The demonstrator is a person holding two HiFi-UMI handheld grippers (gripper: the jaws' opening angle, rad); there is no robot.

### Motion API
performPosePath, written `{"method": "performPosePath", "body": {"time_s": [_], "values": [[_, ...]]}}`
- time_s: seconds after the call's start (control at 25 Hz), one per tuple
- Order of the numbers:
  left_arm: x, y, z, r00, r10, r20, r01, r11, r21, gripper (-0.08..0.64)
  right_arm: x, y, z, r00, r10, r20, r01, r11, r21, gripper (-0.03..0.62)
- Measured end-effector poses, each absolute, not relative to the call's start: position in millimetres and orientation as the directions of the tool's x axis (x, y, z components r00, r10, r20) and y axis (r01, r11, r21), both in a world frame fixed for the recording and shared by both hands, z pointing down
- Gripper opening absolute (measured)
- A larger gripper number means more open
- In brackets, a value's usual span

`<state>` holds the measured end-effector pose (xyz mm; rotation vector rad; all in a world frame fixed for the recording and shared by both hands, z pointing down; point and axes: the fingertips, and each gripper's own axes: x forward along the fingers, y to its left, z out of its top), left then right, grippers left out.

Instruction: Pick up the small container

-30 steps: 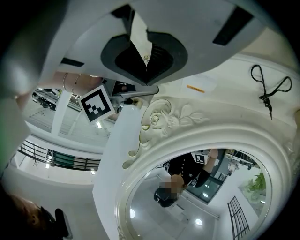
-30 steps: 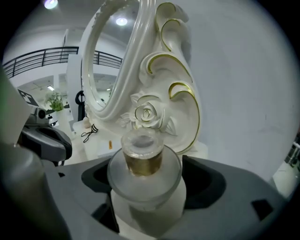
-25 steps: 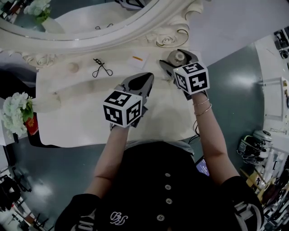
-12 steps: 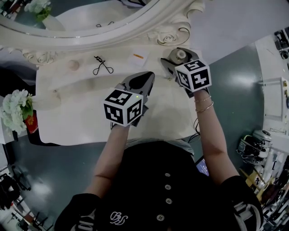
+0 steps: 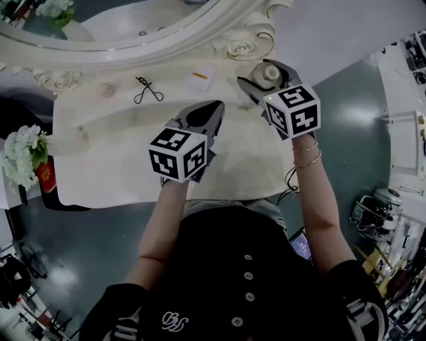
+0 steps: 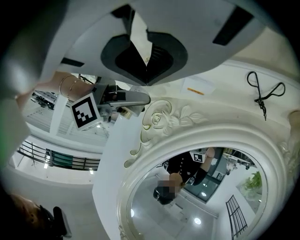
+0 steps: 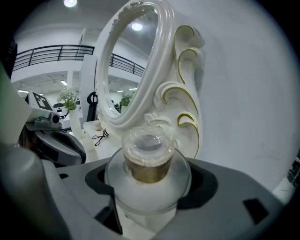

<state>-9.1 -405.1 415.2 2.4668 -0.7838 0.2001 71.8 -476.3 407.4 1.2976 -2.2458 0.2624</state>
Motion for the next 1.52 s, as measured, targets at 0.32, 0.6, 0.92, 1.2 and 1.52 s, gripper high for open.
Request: {"method": "performPosePath", "body": {"time_s": [0.32,0.6,0.92,1.2,1.52], "values": [[-2.1,-398.4,404.8,0.805,-0.514,0.297,-0.594,-0.695,0.405,0.012,58.4,-447.2,375.2,-0.495,-0.731,0.47,-0.811,0.583,0.053,0.341],[8.4,-395.7,386.2,0.792,-0.544,0.276,-0.61,-0.691,0.388,0.012,59.8,-425.6,338.9,-0.584,-0.703,0.407,-0.753,0.656,0.052,0.341],[16.1,-391.6,371.4,0.78,-0.571,0.258,-0.626,-0.692,0.36,0.012,65.3,-415.2,328.2,-0.63,-0.66,0.41,-0.7,0.711,0.071,0.341],[22.5,-382.7,365.6,0.781,-0.573,0.249,-0.624,-0.702,0.343,0.012,78.0,-400.6,324.0,-0.628,-0.656,0.419,-0.69,0.718,0.09,0.341],[40.2,-362.6,359.6,0.812,-0.536,0.23,-0.583,-0.738,0.339,0.012,94.7,-387.2,331.6,-0.617,-0.675,0.404,-0.707,0.701,0.09,0.341]]}}
